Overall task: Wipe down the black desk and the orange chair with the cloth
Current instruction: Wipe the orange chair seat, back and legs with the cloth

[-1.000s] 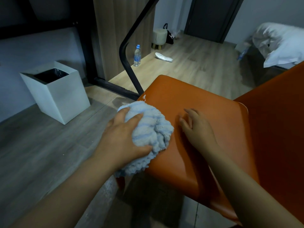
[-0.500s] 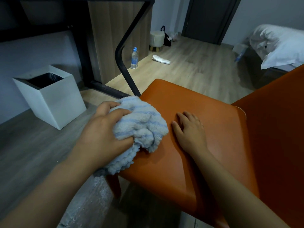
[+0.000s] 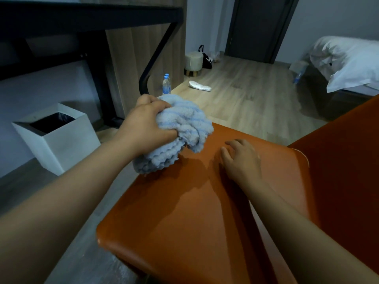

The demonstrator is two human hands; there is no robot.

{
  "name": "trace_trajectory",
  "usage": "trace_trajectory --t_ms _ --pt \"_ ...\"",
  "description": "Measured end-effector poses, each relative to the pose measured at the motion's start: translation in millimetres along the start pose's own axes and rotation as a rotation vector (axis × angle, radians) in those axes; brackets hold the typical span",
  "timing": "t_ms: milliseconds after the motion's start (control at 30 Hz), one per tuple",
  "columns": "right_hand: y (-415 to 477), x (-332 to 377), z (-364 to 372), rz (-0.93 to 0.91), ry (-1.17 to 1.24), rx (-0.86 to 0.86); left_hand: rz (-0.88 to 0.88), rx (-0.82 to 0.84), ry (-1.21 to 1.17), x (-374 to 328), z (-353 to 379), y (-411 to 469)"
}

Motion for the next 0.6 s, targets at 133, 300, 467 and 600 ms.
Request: trace_trajectory --t_ms 133,300,467,600 --pt "38.7 -6.3 24.5 0.0 -0.071 0.107 -0.031 0.037 0.025 11.0 17.9 37.7" --pt "46.2 -13.7 44.7 0.018 -0.077 0.07 -0.024 0.05 0.006 17.3 44.2 76.5" --pt "48.4 -17.9 48.9 0.031 -0.059 0.036 -0.072 0.075 0.032 29.1 78.0 99.4" --pt "48.0 -17.9 49.0 0.024 -0.052 0.022 -0.089 0.045 0.036 37.3 93.6 112.9"
Point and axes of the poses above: each hand's wrist, its own y-axis towards the middle knuckle, its own z-axis out of the palm, x = y × z, the point moved 9 cm from there along y, towards the middle knuckle, and after that the axes turned 12 degrees about -y, right-handed, at the moved point
